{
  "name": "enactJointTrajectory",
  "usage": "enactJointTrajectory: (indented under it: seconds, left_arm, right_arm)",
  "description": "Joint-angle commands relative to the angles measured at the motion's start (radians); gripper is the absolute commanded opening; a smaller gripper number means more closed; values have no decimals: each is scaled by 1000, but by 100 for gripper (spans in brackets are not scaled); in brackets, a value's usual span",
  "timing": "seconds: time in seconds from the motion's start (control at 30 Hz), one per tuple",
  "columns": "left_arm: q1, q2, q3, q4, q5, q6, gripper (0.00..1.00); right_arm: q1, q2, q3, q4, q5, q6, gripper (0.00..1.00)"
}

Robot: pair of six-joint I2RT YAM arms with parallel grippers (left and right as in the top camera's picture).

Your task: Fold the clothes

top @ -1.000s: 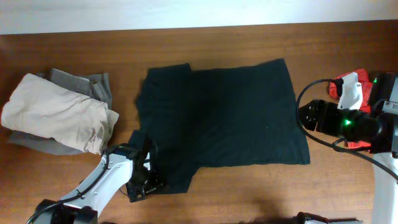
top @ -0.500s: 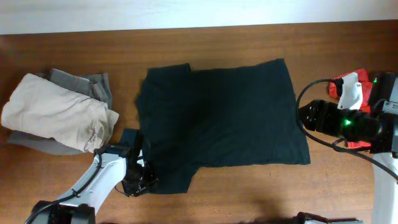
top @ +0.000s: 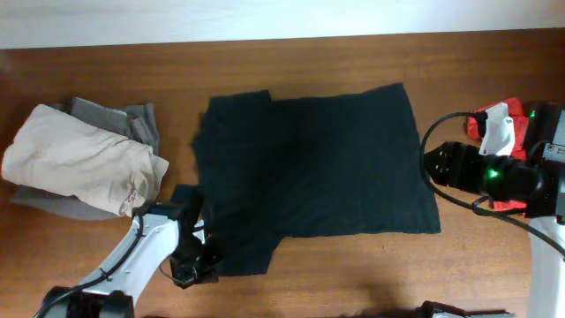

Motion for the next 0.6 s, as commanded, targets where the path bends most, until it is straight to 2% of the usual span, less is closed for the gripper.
enactJointTrajectory:
  seconds: [0.0, 0.2, 0.33, 0.37, 0.43, 0.47, 0.5, 0.57]
  left_arm:
    - [5, -69, 94, -67, 18, 67, 1]
    - [5, -159, 200, -74, 3, 67, 1]
    - [2, -150, 194, -92, -23, 77, 2]
    - [-1, -146, 189, -95, -23, 77, 6]
    - [-6, -141, 167, -93, -26, 60, 23]
    - [-6, -141, 148, -85, -35, 46, 32]
    - [-5, -141, 129, -74, -45, 31, 46]
    - [2, -139, 77, -34, -45, 9, 57]
  right_arm:
    - [-5, 2, -5, 2, 12, -12, 70]
    - [-5, 2, -5, 15, 12, -11, 70]
    - [-5, 2, -5, 15, 12, -11, 71]
    - [-5, 2, -5, 15, 12, -12, 72]
    - [-5, 2, -5, 14, 12, -11, 74]
    - [-5, 2, -5, 14, 12, -12, 74]
    - [-5, 2, -5, 14, 12, -12, 75]
    - [-5, 2, -5, 13, 12, -12, 75]
